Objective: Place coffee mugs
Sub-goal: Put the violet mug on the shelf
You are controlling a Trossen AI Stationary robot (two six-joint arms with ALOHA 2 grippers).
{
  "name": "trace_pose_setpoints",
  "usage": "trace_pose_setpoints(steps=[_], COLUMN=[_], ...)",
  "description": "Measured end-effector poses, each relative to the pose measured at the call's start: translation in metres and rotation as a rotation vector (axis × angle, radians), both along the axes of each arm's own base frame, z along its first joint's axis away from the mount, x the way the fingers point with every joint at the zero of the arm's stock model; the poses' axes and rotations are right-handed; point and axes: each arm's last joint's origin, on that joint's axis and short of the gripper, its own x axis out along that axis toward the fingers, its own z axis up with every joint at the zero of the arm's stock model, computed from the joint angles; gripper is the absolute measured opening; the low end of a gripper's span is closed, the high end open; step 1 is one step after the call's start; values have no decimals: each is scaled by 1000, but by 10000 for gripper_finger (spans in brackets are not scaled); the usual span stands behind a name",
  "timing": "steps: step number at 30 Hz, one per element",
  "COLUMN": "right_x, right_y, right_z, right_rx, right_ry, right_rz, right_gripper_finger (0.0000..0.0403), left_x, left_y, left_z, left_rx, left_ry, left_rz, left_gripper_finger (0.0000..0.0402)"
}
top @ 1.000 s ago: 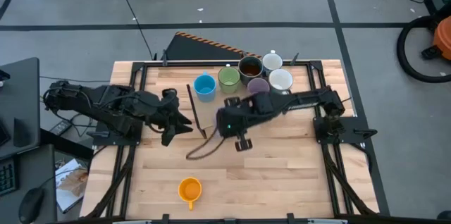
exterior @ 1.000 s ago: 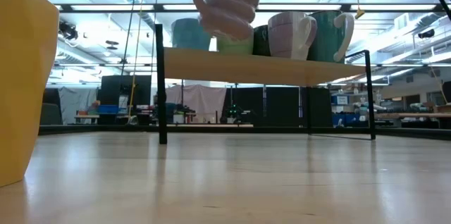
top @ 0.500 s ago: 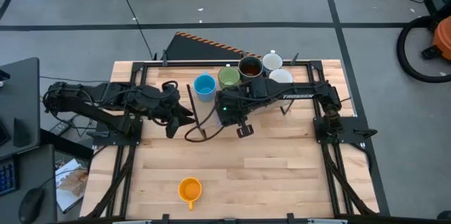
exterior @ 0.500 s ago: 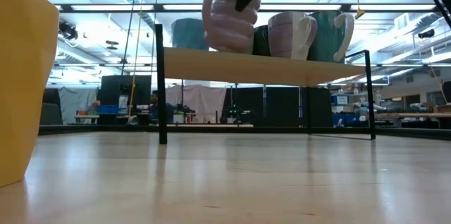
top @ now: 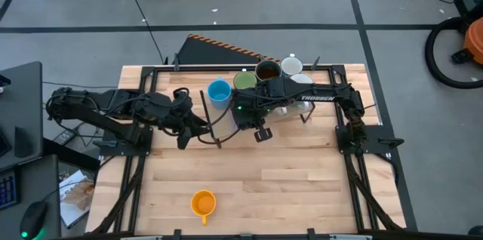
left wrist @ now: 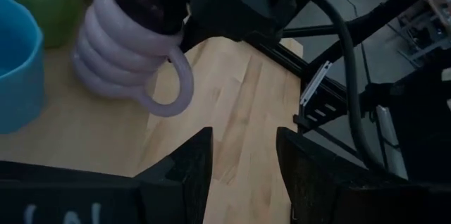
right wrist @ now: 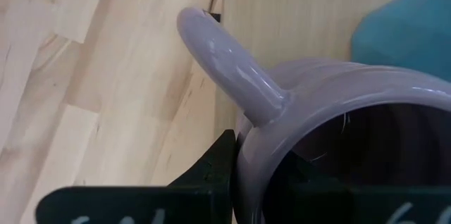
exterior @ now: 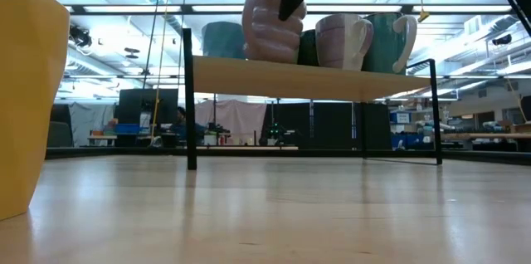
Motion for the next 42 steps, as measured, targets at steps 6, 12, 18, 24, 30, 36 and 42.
trace_pose_setpoints(steps=[6, 12, 18, 24, 30, 36, 42], right_x=[-1, -1, -1, -3, -11, -22, -32], right_y=[0, 0, -1, 1, 1, -1, -1], right_z=[-7, -13, -13, -9, 2, 15, 27], right_rx=[7, -7, -35, -107, -159, -240, -254], right_ry=[32, 63, 59, 47, 19, -1, -26], right_rz=[11, 1, -16, -36, -56, -87, -111], right_gripper_finger=[52, 72, 123, 174, 205, 210, 208], left_x=[0, 0, 0, 0, -1, -2, -2], left_y=[-1, -1, -1, -2, -3, -3, -3], left_z=[0, 0, 0, 0, -2, -3, -4], left_rx=[-11, -13, -10, -15, -41, -36, -35], left_ry=[-2, -2, -3, -2, 26, 45, 47], left_rz=[-1, 0, -2, -4, -55, -52, -52], left_gripper_finger=[164, 164, 164, 164, 164, 164, 164])
